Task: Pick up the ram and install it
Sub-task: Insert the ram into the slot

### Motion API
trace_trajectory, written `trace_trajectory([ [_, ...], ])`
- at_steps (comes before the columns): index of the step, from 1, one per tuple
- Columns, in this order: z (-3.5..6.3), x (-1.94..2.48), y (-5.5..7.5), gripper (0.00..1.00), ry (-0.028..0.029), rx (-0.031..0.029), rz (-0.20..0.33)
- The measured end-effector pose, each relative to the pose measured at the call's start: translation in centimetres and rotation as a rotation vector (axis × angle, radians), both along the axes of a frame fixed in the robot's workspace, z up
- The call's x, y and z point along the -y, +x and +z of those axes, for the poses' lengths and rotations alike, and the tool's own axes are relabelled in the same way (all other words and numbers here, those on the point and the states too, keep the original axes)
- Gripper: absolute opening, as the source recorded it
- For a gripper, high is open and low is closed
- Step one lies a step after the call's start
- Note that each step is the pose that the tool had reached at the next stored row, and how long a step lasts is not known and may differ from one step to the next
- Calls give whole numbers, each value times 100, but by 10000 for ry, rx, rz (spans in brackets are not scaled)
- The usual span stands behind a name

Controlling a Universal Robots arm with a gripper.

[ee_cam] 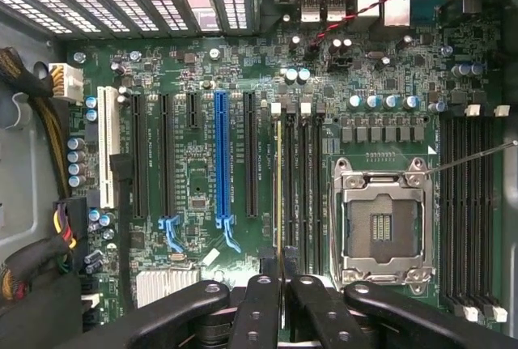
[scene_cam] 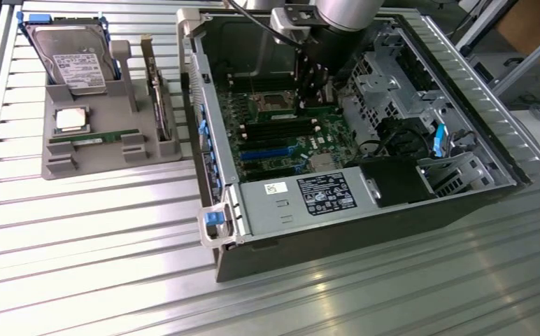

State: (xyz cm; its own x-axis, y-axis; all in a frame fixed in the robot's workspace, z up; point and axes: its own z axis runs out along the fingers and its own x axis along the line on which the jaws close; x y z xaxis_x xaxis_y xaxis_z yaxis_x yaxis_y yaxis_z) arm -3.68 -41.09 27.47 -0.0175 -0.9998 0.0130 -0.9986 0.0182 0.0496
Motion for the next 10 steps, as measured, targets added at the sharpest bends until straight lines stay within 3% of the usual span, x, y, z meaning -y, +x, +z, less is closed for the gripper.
trace_trajectory([
  [10, -102, 0, -18, 12, 0, 0, -1],
])
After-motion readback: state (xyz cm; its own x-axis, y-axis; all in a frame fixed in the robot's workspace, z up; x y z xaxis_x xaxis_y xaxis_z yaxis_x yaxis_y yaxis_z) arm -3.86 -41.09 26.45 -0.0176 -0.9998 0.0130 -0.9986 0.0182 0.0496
